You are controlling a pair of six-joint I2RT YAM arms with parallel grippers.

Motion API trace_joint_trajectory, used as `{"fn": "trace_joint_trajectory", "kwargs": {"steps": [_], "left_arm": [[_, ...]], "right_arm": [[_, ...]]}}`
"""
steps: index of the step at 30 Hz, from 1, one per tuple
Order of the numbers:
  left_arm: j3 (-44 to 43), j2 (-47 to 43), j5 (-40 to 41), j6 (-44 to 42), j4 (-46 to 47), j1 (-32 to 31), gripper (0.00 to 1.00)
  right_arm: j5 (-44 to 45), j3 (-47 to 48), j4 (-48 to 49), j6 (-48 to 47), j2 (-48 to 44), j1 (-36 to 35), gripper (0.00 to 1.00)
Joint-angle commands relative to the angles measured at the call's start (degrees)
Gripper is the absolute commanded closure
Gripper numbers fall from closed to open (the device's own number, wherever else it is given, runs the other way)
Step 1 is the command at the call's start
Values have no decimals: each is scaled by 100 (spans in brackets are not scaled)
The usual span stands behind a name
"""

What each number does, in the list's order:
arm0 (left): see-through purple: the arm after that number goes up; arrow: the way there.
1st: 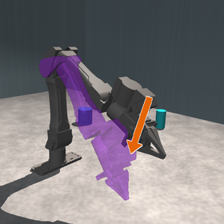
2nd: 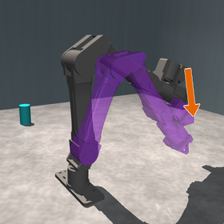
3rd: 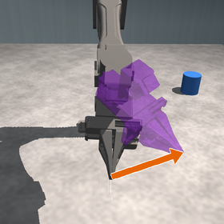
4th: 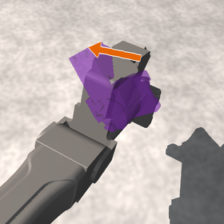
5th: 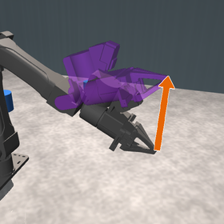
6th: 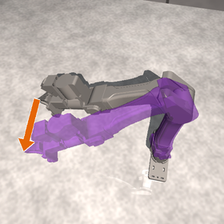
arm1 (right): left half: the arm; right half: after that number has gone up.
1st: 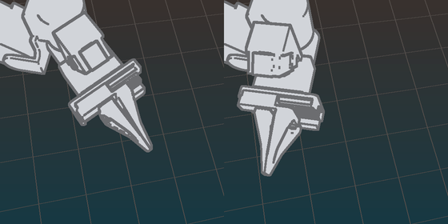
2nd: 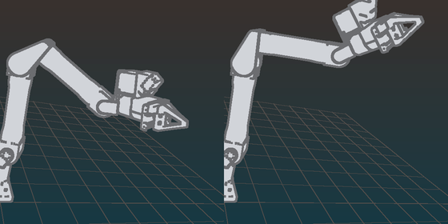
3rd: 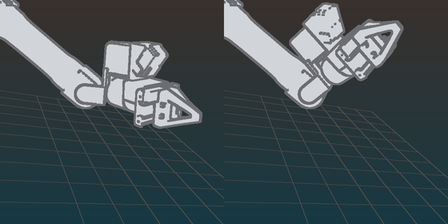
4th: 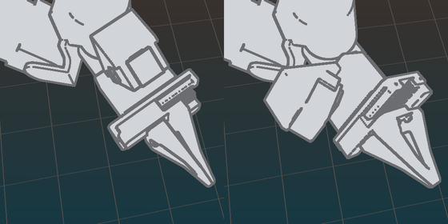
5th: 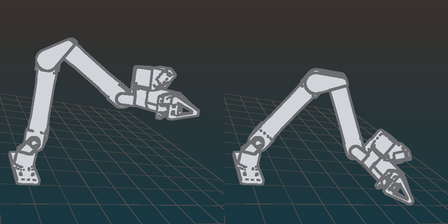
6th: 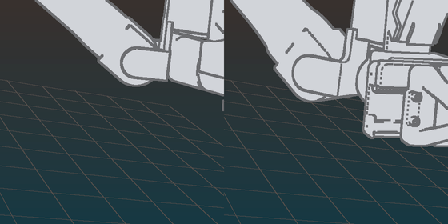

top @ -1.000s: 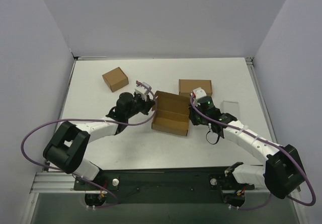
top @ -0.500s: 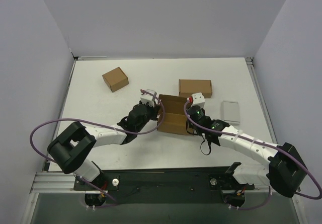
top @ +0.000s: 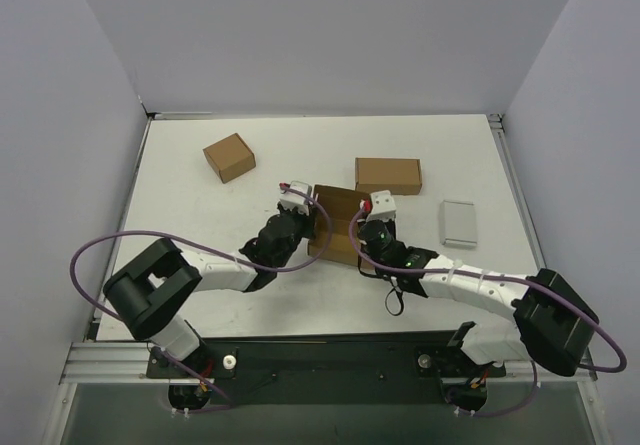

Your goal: Fold the paper box

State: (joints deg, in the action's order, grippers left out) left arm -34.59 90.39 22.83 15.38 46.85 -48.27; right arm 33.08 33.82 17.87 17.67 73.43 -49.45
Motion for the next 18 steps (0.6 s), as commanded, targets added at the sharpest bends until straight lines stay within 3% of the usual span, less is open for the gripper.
{"fn": "trace_joint_trajectory", "kwargs": {"steps": [1,9,15,18], "left_arm": [[346,338,-455,-140,1333,-121,100],[822,673,-69,-167,2082,-393,100],[1068,532,248,-193,2153,-569,100],[1077,436,292,-254,2135,-596,100]], "right_arm": [[154,-262,1991,-483,206,-380,100],[778,-429,2186,-528,471,-829,100],[1069,-271,1598,-353,401,-1067,100],[1060,36,721,-28,102,-1075,100]]}}
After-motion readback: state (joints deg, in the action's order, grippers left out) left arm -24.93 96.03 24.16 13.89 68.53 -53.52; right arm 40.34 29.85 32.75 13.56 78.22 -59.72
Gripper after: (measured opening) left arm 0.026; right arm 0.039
